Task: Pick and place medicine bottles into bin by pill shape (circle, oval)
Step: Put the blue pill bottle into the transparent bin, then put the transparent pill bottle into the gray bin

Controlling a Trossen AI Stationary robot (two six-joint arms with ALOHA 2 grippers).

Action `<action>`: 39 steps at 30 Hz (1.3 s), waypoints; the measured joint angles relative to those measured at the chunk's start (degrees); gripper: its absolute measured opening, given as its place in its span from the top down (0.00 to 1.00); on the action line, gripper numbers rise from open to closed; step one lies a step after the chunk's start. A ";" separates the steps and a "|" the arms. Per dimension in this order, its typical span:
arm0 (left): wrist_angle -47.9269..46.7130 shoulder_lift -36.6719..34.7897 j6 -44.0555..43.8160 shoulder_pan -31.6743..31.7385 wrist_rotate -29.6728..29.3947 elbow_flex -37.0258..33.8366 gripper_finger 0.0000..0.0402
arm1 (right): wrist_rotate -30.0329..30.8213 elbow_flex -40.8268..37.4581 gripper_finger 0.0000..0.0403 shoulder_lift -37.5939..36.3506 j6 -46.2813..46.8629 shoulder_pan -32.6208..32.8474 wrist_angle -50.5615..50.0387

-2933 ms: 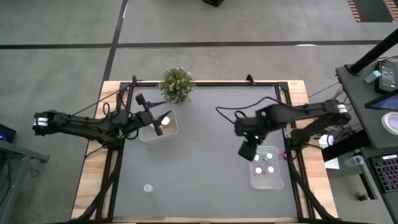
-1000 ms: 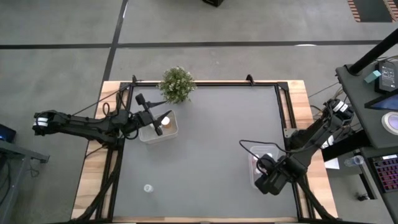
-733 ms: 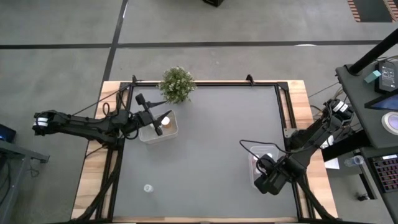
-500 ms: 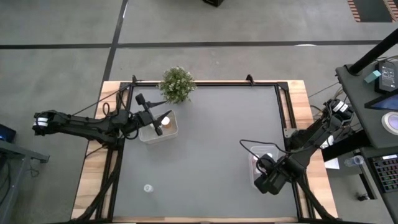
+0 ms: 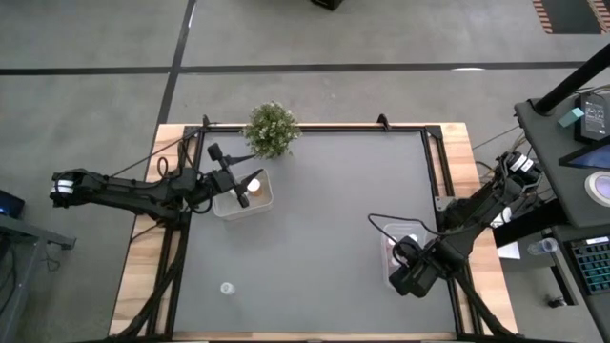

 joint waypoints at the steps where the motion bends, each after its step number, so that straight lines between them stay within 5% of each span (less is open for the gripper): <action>1: 0.00 0.00 0.00 0.00 0.02 0.00 0.55 | 0.00 -0.16 0.68 0.02 0.53 0.00 -0.02; 17: 0.00 0.00 0.00 -0.02 0.02 0.00 0.55 | -1.72 -0.85 0.53 -1.15 1.38 0.00 -0.36; 28: 0.01 0.00 0.00 -0.02 0.00 0.00 0.55 | -1.29 -0.85 0.52 -6.70 3.77 -0.26 -1.53; 34: 0.04 0.00 -0.04 0.00 0.02 0.09 0.55 | 9.11 0.86 0.52 -11.81 1.98 -0.98 -1.38; 39: 0.04 0.00 -0.25 0.00 0.02 0.25 0.55 | 22.31 5.14 0.52 -14.12 -10.23 -3.90 -0.62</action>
